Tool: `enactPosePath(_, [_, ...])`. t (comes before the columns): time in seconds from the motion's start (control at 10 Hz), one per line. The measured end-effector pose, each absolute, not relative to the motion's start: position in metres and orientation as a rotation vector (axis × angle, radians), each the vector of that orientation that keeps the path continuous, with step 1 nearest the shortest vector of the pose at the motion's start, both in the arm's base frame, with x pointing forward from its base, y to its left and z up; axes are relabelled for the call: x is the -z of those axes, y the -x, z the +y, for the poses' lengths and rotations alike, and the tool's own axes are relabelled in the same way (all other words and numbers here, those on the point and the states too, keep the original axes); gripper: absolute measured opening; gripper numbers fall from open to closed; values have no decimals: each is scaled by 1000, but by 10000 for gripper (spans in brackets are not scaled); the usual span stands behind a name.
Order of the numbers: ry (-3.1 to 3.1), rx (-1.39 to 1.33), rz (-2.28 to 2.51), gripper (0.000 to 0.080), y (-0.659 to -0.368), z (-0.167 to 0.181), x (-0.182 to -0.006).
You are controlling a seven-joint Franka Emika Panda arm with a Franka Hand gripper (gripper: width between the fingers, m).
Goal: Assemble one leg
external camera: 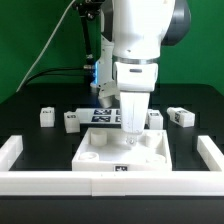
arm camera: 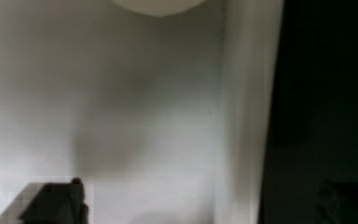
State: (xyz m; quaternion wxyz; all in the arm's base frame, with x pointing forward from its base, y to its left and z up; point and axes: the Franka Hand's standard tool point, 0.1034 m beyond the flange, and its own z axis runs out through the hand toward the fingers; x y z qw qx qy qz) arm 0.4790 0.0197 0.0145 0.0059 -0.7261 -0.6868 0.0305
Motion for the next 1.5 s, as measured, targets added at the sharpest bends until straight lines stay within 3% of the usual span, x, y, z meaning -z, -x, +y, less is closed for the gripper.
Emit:
enactPosePath(0.2, [2286,-92,-2138,650,-480,20,-15])
enactPosePath(0.5, [2288,-95,-2135,240,-480,19,-14])
enactPosePath(0.6, [2288,-95,-2135,240,-480,19,-14])
enactPosePath(0.7, [2289,-94,-2134,73,-480,19,-14])
enactPosePath(1.5, [2266,-80,-2166,58,-482,30,-16])
